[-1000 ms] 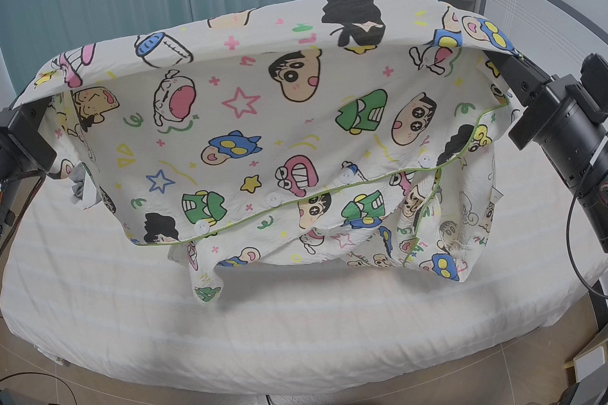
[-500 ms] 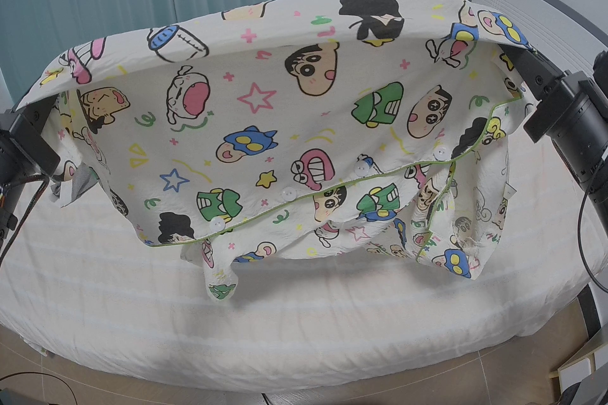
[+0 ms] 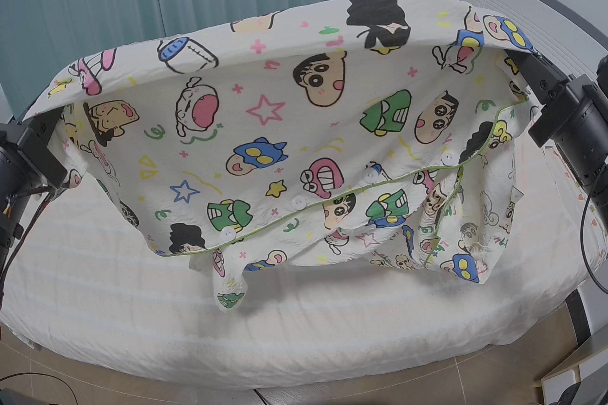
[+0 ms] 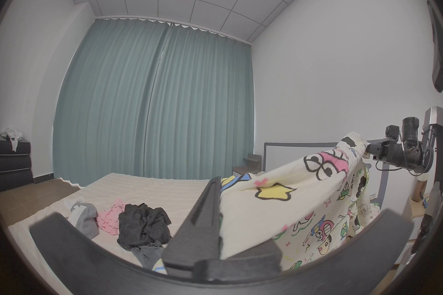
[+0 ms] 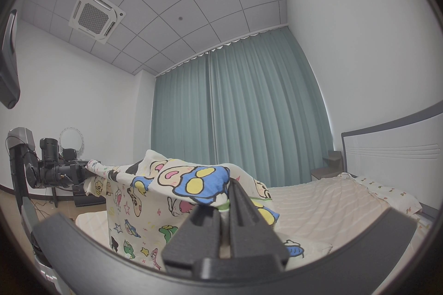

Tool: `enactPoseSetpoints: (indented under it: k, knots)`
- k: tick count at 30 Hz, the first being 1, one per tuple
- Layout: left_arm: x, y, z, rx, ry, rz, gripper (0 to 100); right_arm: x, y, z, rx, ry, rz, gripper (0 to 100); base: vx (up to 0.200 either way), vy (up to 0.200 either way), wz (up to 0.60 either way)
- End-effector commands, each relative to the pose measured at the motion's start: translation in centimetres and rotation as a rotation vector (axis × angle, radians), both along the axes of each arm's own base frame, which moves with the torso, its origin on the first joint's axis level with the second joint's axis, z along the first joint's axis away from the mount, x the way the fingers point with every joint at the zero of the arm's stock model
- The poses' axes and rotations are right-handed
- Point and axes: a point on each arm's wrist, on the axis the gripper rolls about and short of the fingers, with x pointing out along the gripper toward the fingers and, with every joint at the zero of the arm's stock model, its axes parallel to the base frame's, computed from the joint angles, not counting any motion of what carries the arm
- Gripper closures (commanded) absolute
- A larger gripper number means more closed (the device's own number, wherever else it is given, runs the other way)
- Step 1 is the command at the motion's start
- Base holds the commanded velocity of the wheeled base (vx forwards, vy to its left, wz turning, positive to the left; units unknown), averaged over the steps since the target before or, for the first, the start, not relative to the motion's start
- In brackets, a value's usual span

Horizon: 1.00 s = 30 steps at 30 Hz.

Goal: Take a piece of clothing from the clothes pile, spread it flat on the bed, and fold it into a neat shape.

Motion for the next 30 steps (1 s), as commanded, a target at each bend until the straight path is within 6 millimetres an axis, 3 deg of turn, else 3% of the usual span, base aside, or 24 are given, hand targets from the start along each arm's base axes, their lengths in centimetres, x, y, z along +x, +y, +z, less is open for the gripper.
enactPoseSetpoints:
  k: [1, 19, 26, 30]
  knots:
    - [0.0, 0.0, -0.3, 0.005, 0.011, 0.0, 100, 0.0, -0.1, -0.1, -0.003, 0.003, 0.0, 100, -0.2, 0.0, 0.0]
    - [-0.2, 0.1, -1.6, 0.026, 0.045, 0.001, 100, -0.7, -0.5, 0.0, -0.001, -0.011, 0.015, 100, -0.2, 0.0, 0.0]
    - [-0.1, 0.1, -1.7, 0.027, 0.055, 0.006, 100, -1.1, -0.8, -0.2, -0.013, -0.01, 0.029, 100, 0.0, 0.0, 0.0]
    - [0.1, 0.2, -2.8, 0.056, 0.117, 0.028, 100, -0.6, -1.0, -0.6, -0.027, 0.01, 0.007, 100, 0.0, 0.0, 0.0]
